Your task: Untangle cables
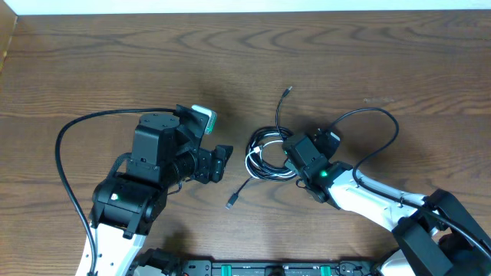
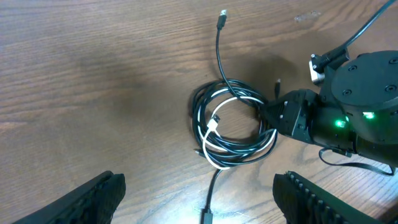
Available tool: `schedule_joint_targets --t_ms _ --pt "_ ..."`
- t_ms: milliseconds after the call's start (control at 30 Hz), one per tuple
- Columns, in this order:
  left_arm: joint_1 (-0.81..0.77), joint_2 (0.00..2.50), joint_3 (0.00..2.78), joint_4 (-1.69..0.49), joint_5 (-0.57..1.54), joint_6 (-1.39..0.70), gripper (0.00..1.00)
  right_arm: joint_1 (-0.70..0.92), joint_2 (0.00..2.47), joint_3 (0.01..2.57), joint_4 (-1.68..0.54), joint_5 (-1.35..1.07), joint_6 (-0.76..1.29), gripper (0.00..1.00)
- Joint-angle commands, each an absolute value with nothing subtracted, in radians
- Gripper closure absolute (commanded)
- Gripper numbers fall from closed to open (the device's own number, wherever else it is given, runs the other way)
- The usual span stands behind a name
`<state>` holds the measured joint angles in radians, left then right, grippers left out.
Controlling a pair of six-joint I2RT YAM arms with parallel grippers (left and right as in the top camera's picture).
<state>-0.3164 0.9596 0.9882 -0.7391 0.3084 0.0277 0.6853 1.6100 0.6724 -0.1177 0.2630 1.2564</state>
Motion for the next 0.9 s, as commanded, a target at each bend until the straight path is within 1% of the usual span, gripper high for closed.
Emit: schedule_joint_targets --t_ms 0,67,100,367,467,533,567,733,867 --pt "-0.319 0.961 0.997 -0.739 0.301 0.041 0.18 0.688 1.616 0.676 -0.123 0.287 1.246 0.86" --pt "-0.319 0.961 0.997 -0.739 0.301 0.041 0.18 0.688 1.616 0.676 -0.123 0.286 1.222 0.92" --pt "-0.319 0.961 0.997 -0.738 0.301 0.041 0.18 0.688 1.616 0.676 -0.122 0.286 1.203 0.99" --pt "-0.319 0.962 0.997 -0.746 0.301 0.041 0.18 0.688 1.616 0.709 -0.097 0.250 0.966 0.99" --pt "-0.319 0.967 0.994 -0.750 0.302 0.041 0.18 0.688 1.616 0.748 -0.110 0.224 0.807 0.99" --pt "-0.319 0.974 0.987 -0.750 0.302 0.041 0.20 0.688 1.614 0.795 -0.162 0.199 0.698 0.99" --pt "-0.319 0.980 0.983 -0.750 0.304 0.041 0.23 0.688 1.614 0.821 -0.190 0.187 0.661 0.99" --pt "-0.339 1.031 0.977 -0.753 0.347 0.041 0.48 0.688 1.614 1.011 -0.375 0.146 0.470 0.99" --pt "-0.375 1.082 0.977 -0.743 0.358 0.041 0.53 0.688 1.614 1.169 -0.514 0.099 0.315 0.99"
